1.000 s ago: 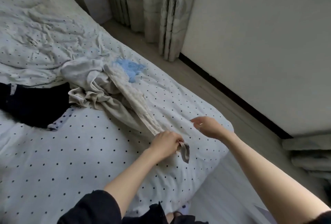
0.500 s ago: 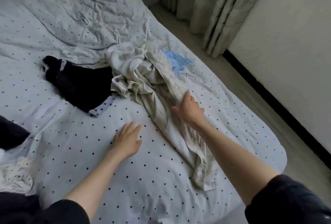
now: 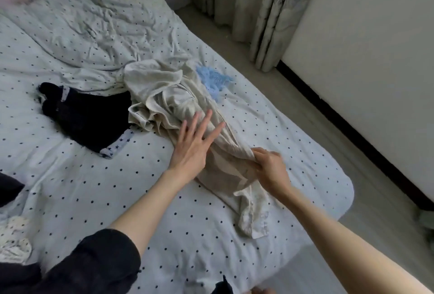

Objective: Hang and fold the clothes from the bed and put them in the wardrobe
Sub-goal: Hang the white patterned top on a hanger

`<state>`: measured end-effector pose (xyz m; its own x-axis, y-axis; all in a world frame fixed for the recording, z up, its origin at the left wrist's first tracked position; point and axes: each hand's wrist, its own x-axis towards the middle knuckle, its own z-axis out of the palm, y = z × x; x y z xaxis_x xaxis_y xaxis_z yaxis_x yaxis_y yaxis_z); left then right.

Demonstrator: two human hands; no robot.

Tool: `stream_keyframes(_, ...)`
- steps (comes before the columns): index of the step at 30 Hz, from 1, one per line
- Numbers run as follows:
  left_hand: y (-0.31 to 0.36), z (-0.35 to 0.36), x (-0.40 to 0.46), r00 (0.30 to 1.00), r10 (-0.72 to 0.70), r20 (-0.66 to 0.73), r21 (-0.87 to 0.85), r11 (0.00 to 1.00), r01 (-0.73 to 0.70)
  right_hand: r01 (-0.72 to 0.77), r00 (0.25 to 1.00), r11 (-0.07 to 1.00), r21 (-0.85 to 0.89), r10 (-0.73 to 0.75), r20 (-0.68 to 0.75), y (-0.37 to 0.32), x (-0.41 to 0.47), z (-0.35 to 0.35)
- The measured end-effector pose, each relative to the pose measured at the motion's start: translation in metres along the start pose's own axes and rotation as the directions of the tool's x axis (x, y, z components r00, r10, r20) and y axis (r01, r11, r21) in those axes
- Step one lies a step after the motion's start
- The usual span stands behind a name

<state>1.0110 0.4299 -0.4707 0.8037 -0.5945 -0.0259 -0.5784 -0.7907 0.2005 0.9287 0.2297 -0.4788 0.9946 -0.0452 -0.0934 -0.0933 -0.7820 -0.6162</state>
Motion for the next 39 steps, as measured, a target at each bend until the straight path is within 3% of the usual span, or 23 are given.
stream_keyframes(2, 0.033, -0.006, 0.02, 0.989, 0.115, 0.098, 0.053, 0.991, -0.121, 0.077, 0.997, 0.994, -0.075, -0.076, 0.013, 0.006, -0.014, -0.029)
stream_keyframes(4, 0.055, -0.012, 0.033, 0.973, 0.135, 0.189, 0.036, 0.989, -0.144, 0.104, 0.994, 0.984, -0.144, -0.102, 0.026, 0.013, -0.024, -0.052)
stream_keyframes(9, 0.133, -0.025, 0.049, 0.951, 0.225, 0.211, 0.023, 0.972, -0.235, 0.052, 0.996, 0.98, -0.19, -0.065, -0.063, 0.062, -0.089, -0.138)
stream_keyframes(13, 0.202, -0.008, 0.035, 0.921, 0.341, 0.189, -0.02, 0.939, -0.343, -0.163, 0.969, 0.977, -0.139, 0.132, -0.208, 0.108, -0.151, -0.185)
stream_keyframes(17, 0.266, 0.027, 0.007, 0.856, 0.431, 0.287, -0.004, 0.894, -0.449, -0.378, 0.915, 0.915, -0.138, 0.347, -0.207, 0.155, -0.216, -0.189)
stream_keyframes(20, 0.285, 0.045, -0.01, 0.82, 0.456, 0.347, -0.023, 0.878, -0.478, -0.525, 0.849, 0.845, -0.099, 0.512, -0.13, 0.166, -0.24, -0.172)
stream_keyframes(24, 0.282, 0.063, -0.03, 0.755, 0.375, 0.538, 0.052, 0.879, -0.474, -0.653, 0.703, 0.727, -0.213, 0.686, 0.188, 0.176, -0.251, -0.13)
stream_keyframes(26, 0.266, 0.07, -0.035, 0.746, 0.297, 0.595, 0.075, 0.904, -0.42, -0.681, 0.653, 0.71, -0.178, 0.699, 0.29, 0.178, -0.243, -0.107)
stream_keyframes(27, 0.258, 0.068, -0.035, 0.784, 0.278, 0.555, 0.093, 0.916, -0.39, -0.679, 0.653, 0.717, -0.159, 0.689, 0.315, 0.177, -0.236, -0.098)
stream_keyframes(29, 0.239, 0.061, -0.02, 0.89, 0.311, 0.333, 0.131, 0.919, -0.371, -0.644, 0.703, 0.756, -0.118, 0.645, 0.299, 0.174, -0.212, -0.079)
stream_keyframes(31, 0.219, 0.065, 0.013, 0.926, 0.36, 0.118, 0.196, 0.905, -0.377, -0.598, 0.774, 0.799, -0.069, 0.598, 0.21, 0.171, -0.178, -0.061)
stream_keyframes(34, 0.199, 0.072, 0.065, 0.92, 0.281, 0.273, 0.349, 0.862, -0.367, -0.529, 0.841, 0.848, -0.023, 0.528, 0.119, 0.162, -0.129, -0.033)
stream_keyframes(37, 0.187, 0.083, 0.09, 0.872, 0.213, 0.441, 0.402, 0.822, -0.404, -0.495, 0.867, 0.865, -0.089, 0.498, 0.026, 0.149, -0.108, -0.006)
stream_keyframes(39, 0.177, 0.089, 0.088, 0.879, 0.094, 0.468, 0.393, 0.869, -0.302, -0.508, 0.856, 0.845, -0.168, 0.517, 0.01, 0.143, -0.102, 0.013)
